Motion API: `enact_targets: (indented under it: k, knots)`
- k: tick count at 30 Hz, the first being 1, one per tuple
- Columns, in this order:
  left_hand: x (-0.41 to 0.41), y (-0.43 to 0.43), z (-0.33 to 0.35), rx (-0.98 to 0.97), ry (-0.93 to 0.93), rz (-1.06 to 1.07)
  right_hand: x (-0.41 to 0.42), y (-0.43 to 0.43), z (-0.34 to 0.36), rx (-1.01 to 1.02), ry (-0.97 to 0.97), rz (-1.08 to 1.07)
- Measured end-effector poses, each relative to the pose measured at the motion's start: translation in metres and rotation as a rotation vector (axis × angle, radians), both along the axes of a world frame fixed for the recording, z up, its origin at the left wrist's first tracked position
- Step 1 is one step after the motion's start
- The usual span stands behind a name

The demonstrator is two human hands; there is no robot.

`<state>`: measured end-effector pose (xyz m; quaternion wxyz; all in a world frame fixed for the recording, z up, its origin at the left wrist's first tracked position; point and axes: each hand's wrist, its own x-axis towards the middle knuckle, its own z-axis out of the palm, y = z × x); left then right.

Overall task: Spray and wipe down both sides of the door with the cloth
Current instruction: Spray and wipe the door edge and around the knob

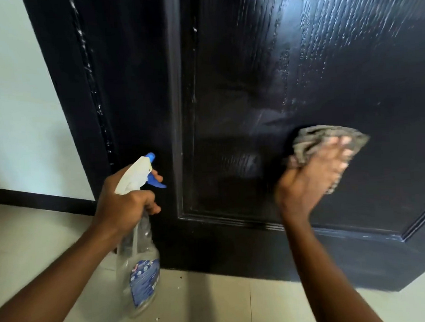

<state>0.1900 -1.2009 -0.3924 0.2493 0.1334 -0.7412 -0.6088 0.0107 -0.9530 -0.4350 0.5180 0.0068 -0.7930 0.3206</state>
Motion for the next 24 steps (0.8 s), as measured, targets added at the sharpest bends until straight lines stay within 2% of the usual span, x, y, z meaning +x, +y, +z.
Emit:
enact_targets:
  k: [4,6,7,8,10,12,13,15,18,21,24]
  knots:
    - [-0.002,0.008,0.01,-0.002,0.007,-0.013,-0.006,0.026,0.02,-0.431,-0.089,0.017]
    - [-0.005,0.011,0.015,-0.016,0.01,-0.018,-0.001,0.006,0.033,-0.439,-0.133,0.025]
    - [-0.006,0.013,0.017,-0.024,0.009,-0.021,0.005,-0.009,0.036,-0.286,-0.119,0.058]
    - [-0.008,0.013,0.017,-0.026,0.01,-0.017,0.01,-0.024,0.035,-0.001,-0.046,0.138]
    - [-0.011,0.01,0.017,0.0,0.01,0.004,0.016,-0.045,0.02,0.786,0.166,0.35]
    - [-0.013,0.006,0.017,0.039,0.009,0.031,0.007,-0.048,0.006,1.398,0.311,0.489]
    - [-0.014,0.005,0.018,0.055,0.009,0.043,0.002,-0.048,0.002,1.588,0.338,0.51]
    - [-0.015,0.004,0.02,0.06,0.004,0.047,-0.003,-0.046,0.004,1.779,0.322,0.498]
    - [-0.018,0.006,0.025,0.067,0.009,0.03,-0.002,-0.052,0.052,1.81,0.415,0.519]
    - [-0.025,0.01,0.024,0.076,0.009,0.014,0.001,-0.074,0.154,1.465,0.526,0.418]
    - [-0.032,0.011,0.024,0.084,0.016,-0.031,0.003,-0.088,0.24,1.186,0.507,0.219]
